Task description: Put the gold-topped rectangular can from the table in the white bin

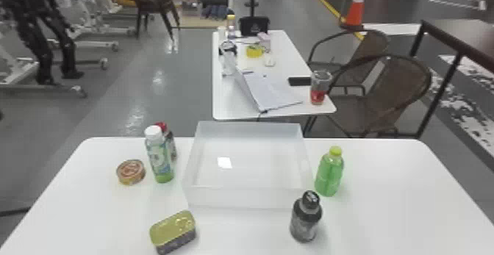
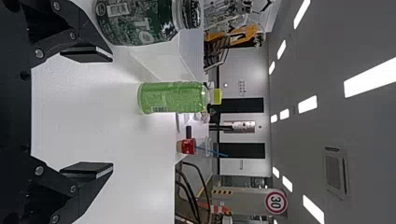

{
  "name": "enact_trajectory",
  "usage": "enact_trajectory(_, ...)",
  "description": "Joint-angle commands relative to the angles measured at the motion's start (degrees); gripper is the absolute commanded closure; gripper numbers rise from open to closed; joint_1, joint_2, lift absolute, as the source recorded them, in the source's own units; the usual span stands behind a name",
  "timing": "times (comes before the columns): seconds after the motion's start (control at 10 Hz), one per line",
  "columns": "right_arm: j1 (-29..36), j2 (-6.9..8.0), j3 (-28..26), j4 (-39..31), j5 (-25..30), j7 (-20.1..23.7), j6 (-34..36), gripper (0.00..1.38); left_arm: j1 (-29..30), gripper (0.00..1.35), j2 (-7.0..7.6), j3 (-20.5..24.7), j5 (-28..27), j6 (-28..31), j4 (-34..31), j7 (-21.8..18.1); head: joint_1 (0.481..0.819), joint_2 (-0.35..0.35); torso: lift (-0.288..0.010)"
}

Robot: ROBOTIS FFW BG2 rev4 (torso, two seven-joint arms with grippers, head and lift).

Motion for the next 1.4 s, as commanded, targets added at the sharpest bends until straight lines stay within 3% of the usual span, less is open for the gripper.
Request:
enact_trajectory(0.0,0.3,0.05,0.0,0.0,0.0,0.0,0.1,0.43,0.1,0.27,-0.15,0.0,0.0,0.4,0.0,0.0,0.549,0.000,-0.100)
enact_trajectory(0.7,0.8,0.05,0.0,-0.1,-0.3,0.0,0.1,0.43,-0.5,0.27,-0.15,-1.1,-0.2,0.9,0.0,0.0,0.549,0.000,-0.100)
enact_trajectory(0.8,0.8,0.05,0.0,-0.1,-0.2,0.0,0.1,0.43,-1.0,0.27,-0.15,-1.7,-0.1,1.6,0.0,-1.9,0.549,0.000,-0.100)
enact_trajectory(0.9,0.8,0.05,0.0,0.0,-0.2,0.0,0.1,0.43,-1.8,0.27,0.53,-2.2,-0.7,2.9,0.0,-4.4,0.549,0.000,-0.100)
enact_trajectory(1.0,0.8,0.05,0.0,0.0,-0.2,0.0,0.1,0.43,-2.7,0.27,2.37,-2.7,-1.6,4.5,0.0,-6.6,0.549,0.000,-0.100)
enact_trajectory(1.2,0.5,0.05,0.0,0.3,-0.5,0.0,0.1,0.43,-4.6,0.26,3.96,-0.5,-4.7,6.9,0.0,-12.9,0.549,0.000,-0.100)
enact_trajectory(1.3,0.5,0.05,0.0,0.4,-0.6,0.0,0.1,0.43,-5.6,0.26,6.15,-0.6,-6.3,8.1,0.1,-14.5,0.549,0.000,-0.100)
